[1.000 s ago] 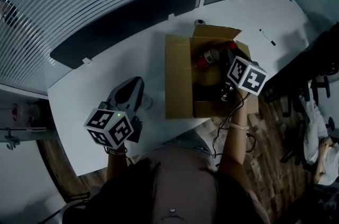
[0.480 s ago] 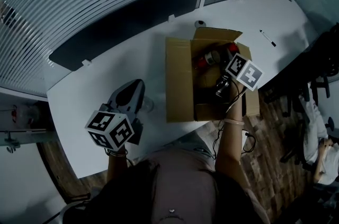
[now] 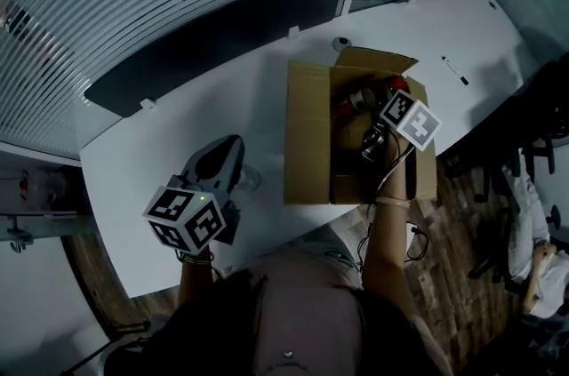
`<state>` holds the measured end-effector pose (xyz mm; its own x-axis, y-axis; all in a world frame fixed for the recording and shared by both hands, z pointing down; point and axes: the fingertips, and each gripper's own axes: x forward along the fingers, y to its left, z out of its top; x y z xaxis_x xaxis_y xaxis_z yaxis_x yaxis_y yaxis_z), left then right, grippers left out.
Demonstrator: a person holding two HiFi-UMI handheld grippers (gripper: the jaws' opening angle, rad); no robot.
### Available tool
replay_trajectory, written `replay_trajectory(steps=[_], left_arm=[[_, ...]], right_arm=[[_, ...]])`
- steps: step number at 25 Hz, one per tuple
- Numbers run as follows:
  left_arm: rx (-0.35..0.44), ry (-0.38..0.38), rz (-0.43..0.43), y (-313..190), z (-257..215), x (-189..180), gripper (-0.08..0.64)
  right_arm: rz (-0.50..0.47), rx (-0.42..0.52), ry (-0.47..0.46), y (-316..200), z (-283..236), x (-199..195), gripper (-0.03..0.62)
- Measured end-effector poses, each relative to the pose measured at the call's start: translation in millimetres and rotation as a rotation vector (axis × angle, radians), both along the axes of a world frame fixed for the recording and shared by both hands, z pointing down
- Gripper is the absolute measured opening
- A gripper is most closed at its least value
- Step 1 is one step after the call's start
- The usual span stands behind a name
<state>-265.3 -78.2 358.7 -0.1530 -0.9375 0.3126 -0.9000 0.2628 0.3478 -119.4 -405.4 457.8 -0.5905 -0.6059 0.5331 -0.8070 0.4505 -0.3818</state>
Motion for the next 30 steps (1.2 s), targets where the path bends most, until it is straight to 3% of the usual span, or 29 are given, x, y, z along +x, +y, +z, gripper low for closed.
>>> replay_trajectory(steps=[10, 20, 30], left_arm=[[-0.008, 0.000, -0.015, -0.4, 0.3, -1.7, 0.009], [-0.011, -0.001, -0.033, 1.3, 0.2, -4.4, 0.009], [-0.003, -0.013, -0.026, 1.5, -3.0, 3.4, 0.009]], right_arm=[[-0.031, 0.031, 0.092, -9.4, 20.0, -15.5, 0.213], [-0.074, 0.064, 0.067, -9.1, 10.1, -21.6, 0.212], [-0.126, 0.183, 0.068, 13.6, -23.0, -10.2, 0.187]])
